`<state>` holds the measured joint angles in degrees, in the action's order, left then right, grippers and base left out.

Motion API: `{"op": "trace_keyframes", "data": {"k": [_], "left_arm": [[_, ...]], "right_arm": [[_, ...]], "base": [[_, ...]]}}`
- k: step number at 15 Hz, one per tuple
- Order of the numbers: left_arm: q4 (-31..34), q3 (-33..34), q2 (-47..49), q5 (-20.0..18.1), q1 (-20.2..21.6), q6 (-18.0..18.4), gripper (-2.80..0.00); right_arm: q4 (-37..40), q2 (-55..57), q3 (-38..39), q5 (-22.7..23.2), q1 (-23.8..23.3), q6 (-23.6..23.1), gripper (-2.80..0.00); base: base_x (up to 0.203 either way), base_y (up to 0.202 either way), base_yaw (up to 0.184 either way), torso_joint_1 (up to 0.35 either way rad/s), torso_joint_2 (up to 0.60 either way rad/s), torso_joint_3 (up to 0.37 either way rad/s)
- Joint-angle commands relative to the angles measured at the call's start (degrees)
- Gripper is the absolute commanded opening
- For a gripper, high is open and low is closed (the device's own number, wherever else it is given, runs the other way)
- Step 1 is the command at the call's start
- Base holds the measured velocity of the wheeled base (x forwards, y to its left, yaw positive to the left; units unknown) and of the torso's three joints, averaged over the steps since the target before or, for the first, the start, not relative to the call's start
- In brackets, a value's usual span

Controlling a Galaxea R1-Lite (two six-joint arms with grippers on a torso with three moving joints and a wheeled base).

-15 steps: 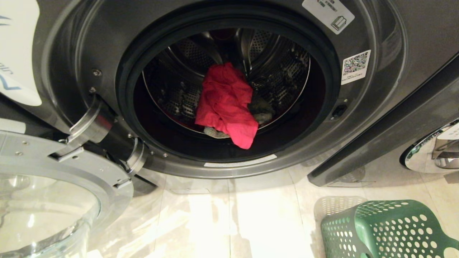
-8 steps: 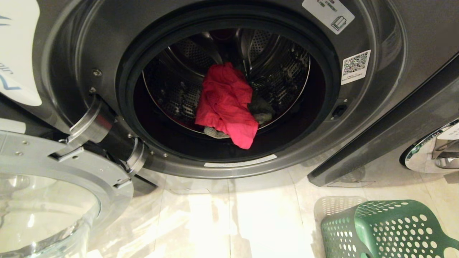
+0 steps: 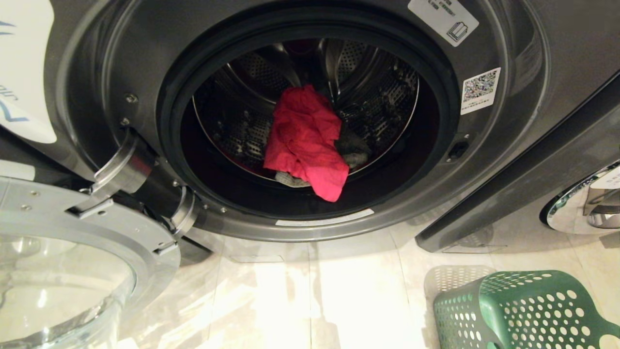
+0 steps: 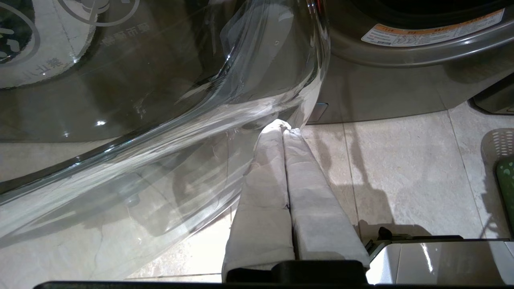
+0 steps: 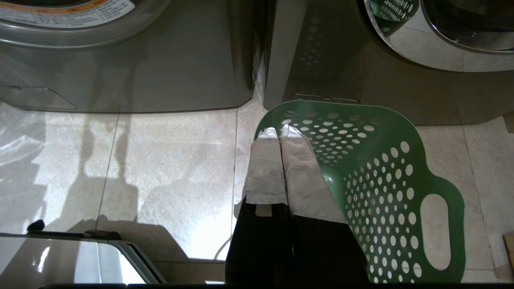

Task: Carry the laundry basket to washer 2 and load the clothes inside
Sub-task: Close the washing machine door with the left hand

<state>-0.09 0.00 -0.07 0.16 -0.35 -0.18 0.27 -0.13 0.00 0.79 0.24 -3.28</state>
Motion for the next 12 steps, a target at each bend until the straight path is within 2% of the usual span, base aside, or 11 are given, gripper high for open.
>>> {"op": "trace_keyframes", "data": {"k": [1,12], "left_arm": [[0.0,0.0,0.0,0.0,0.0,-0.1,-2.8],[-0.1,0.0,0.0,0.0,0.0,0.1,-2.8]], "right_arm": [[0.0,0.2,0.0,0.0,0.0,-0.1,-2.8],[0.0,0.2,0.0,0.0,0.0,0.0,-2.8]], "base": [[0.0,0.0,0.0,0.0,0.0,0.0],[0.0,0.0,0.0,0.0,0.0,0.008]]}}
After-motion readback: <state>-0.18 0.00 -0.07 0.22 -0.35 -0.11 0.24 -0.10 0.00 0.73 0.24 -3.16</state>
